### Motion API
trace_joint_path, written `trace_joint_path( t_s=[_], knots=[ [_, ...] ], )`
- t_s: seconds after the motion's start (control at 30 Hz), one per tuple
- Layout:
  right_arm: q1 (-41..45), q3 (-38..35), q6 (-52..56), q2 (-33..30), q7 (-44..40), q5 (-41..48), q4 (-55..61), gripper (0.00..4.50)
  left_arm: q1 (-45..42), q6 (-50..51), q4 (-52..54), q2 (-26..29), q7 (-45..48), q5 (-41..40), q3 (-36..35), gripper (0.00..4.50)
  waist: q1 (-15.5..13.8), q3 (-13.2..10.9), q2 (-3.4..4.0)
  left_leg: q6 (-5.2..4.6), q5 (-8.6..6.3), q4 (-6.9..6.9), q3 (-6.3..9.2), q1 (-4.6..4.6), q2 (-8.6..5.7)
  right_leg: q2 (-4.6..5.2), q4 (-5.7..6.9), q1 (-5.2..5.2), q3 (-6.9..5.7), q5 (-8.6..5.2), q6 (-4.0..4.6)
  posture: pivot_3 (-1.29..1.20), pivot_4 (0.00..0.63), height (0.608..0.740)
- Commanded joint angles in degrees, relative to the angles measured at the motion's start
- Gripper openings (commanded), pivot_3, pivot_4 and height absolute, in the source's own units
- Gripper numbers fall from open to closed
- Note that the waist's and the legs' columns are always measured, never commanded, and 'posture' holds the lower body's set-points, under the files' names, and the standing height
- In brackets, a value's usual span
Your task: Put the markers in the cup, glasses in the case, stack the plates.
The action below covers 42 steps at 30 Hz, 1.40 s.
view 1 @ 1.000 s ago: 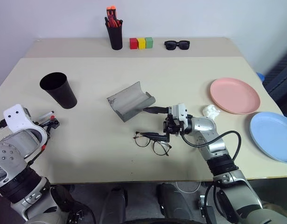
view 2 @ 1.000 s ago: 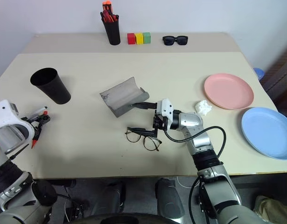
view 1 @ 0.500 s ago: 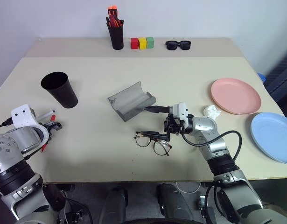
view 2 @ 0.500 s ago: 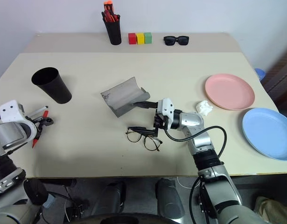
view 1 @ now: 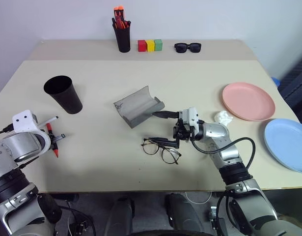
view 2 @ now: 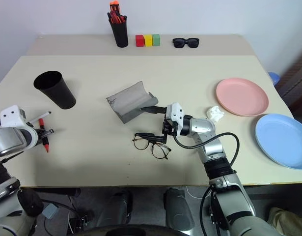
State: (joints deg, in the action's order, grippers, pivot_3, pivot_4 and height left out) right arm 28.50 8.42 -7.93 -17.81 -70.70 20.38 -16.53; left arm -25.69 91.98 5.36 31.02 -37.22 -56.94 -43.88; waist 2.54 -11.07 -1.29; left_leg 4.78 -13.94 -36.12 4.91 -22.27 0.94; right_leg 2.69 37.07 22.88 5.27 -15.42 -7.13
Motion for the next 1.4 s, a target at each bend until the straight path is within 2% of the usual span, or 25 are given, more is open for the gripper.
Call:
trace_joint_path(
  t_s=[0.03, 0.1, 0.2, 0.27, 0.37, 0.5, 0.67, 0.8, 0.9, 1.13, 1.4],
  knots=[
    [1.2, -1.4, -0.9, -0.3, 0.2, 0.3, 0.5, 4.5, 0.4, 0.5, 3.5, -2.6, 1.9, -13.5, 1.9, 0.09, -0.2, 0.0, 0.0, 0.0, 0.0, 0.0, 0.0, 0.0, -0.01, 0.02, 0.0, 0.0, 0.0, 0.0, 0.0, 0.0, 0.15, 0.74],
    [1.5, -1.4, -1.1, -0.3, 0.2, 0.2, -0.1, 4.5, 0.2, 0.5, 5.1, -5.1, 2.3, -21.4, 2.4, 0.09, -0.5, 0.0, -0.01, 0.04, 0.02, -0.02, 0.02, -0.04, -0.02, 0.05, 0.0, -0.01, -0.02, 0.0, 0.0, 0.0, 0.15, 0.74],
    [1.9, -1.5, -1.4, -0.2, 0.3, 0.0, -0.6, 4.5, 1.2, 0.0, 7.1, -3.4, 1.6, -29.3, 7.7, 0.09, 0.0, 0.0, -0.08, 0.07, 0.04, -0.04, 0.02, -0.07, -0.03, 0.05, -0.01, 0.02, -0.02, 0.01, 0.0, 0.0, 0.15, 0.74],
    [2.0, -1.6, -1.6, -0.3, 0.4, -0.1, -1.0, 4.5, 0.8, -2.6, 10.8, -2.1, 2.7, -29.6, 10.6, 0.09, 0.3, 0.0, -0.07, 0.07, 0.04, 0.02, 0.04, -0.07, -0.02, 0.02, 0.05, 0.1, 0.0, 0.01, 0.0, 0.0, 0.15, 0.74],
    [2.1, -2.0, -1.8, -0.2, 0.8, -0.2, -1.4, 4.5, -1.2, -10.5, 18.4, -0.3, 5.8, -21.0, 14.5, 0.09, 0.2, 0.0, -0.06, 0.11, 0.06, 0.1, 0.03, -0.12, -0.01, -0.02, 0.08, 0.22, 0.01, 0.0, 0.01, 0.0, 0.15, 0.74],
    [2.2, -2.5, -1.8, 0.0, 1.4, 0.1, -1.8, 4.5, -2.1, -23.1, 25.1, 4.2, 14.0, -5.6, 22.8, 0.09, 0.0, 0.0, -0.06, 0.23, 0.13, 0.11, -0.03, -0.15, -0.03, -0.01, 0.01, 0.22, 0.04, 0.0, 0.01, 0.0, 0.15, 0.74],
    [3.2, -5.0, -0.5, 1.7, 2.4, 3.4, -2.1, 4.5, -7.0, -37.5, 22.7, 4.4, 17.3, 10.4, 27.4, 0.09, 0.0, 0.0, -0.06, 0.24, 0.14, 0.1, -0.06, -0.19, -0.03, -0.02, -0.09, 0.21, 0.05, 0.0, 0.02, 0.0, 0.15, 0.74],
    [4.3, -6.9, 0.6, 3.4, 2.8, 6.1, -1.7, 4.5, -6.7, -48.5, 21.5, 4.9, 18.6, 24.6, 31.1, 0.09, 0.1, 0.0, -0.05, 0.23, 0.14, 0.13, -0.07, -0.19, -0.03, -0.02, -0.1, 0.22, 0.08, 0.0, 0.01, 0.0, 0.15, 0.74],
    [5.3, -7.3, 0.9, 4.0, 2.9, 6.3, -2.1, 4.5, -6.1, -54.8, 18.9, 4.1, 19.7, 32.1, 32.7, 0.09, 0.1, -0.1, -0.05, 0.23, 0.14, 0.16, -0.07, -0.19, -0.02, -0.03, -0.08, 0.25, 0.07, 0.0, 0.01, 0.0, 0.15, 0.74],
    [6.5, -7.0, 0.3, 5.2, 2.1, 5.7, -3.3, 4.5, -3.4, -63.1, 13.6, 1.1, 21.9, 42.7, 32.6, 0.09, 0.0, -0.1, -0.05, 0.22, 0.14, 0.13, -0.07, -0.21, -0.03, -0.02, -0.08, 0.25, 0.07, 0.0, 0.01, 0.0, 0.15, 0.74],
    [6.8, -6.6, 0.1, 6.2, 1.7, 5.1, -3.4, 4.5, -0.7, -70.7, 9.5, -1.7, 24.7, 48.8, 30.9, 0.09, 0.0, -0.1, -0.04, 0.21, 0.14, 0.13, -0.06, -0.22, -0.02, -0.02, -0.04, 0.27, 0.07, 0.0, 0.0, 0.0, 0.15, 0.74]
  ],
)
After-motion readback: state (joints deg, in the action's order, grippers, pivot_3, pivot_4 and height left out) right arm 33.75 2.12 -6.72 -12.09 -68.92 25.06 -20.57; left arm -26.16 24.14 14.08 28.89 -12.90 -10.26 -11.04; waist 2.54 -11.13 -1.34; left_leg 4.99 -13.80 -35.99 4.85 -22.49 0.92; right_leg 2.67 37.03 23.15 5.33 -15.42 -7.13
